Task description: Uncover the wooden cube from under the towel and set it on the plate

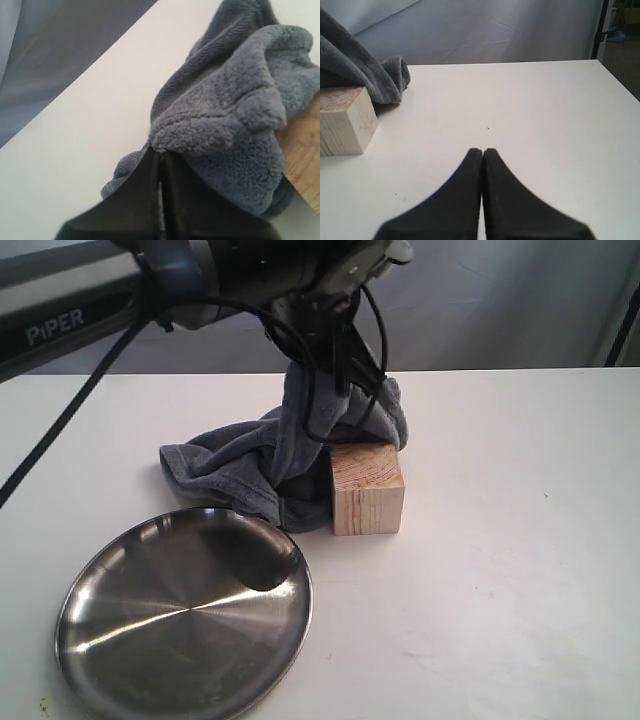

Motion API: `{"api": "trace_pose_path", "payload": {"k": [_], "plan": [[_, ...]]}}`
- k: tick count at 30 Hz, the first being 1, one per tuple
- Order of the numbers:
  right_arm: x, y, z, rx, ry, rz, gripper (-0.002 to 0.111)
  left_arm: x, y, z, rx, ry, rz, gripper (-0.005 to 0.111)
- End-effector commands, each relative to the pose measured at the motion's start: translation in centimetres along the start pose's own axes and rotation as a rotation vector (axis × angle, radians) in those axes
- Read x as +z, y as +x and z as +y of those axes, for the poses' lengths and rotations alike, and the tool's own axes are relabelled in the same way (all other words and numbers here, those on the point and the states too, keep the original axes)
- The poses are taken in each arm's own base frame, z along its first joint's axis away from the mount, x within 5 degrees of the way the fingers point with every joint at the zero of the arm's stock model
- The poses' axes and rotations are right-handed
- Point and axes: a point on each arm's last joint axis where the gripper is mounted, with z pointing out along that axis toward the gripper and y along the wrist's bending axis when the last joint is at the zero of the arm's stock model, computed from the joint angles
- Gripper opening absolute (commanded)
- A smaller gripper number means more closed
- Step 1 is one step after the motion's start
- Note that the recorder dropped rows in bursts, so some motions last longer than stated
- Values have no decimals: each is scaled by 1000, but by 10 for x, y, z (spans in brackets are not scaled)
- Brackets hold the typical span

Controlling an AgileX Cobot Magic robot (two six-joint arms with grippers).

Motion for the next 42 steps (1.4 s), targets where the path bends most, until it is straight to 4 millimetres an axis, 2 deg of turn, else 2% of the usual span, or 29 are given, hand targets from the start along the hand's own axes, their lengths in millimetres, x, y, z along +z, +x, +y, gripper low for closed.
{"api": "trace_pose_path", "payload": {"k": [1, 8, 14, 24, 30, 35, 42], "plan": [[0, 2, 0, 9, -1, 8, 3, 8, 0, 33, -103, -41, -17, 0], [0, 2, 0, 9, -1, 8, 3, 35, 12, 71, -206, -84, 53, 0], [0, 2, 0, 9, -1, 8, 3, 73, 28, 83, -229, -107, 165, 0], [0, 2, 0, 9, -1, 8, 3, 130, 60, 75, -367, 55, 388, 0], [0, 2, 0, 9, -1, 8, 3, 152, 73, 65, -359, 64, 473, 4], [0, 2, 0, 9, -1, 8, 3, 159, 76, 61, -352, 65, 486, 20], [0, 2, 0, 9, -1, 8, 3, 159, 75, 60, -350, 65, 486, 67]]}}
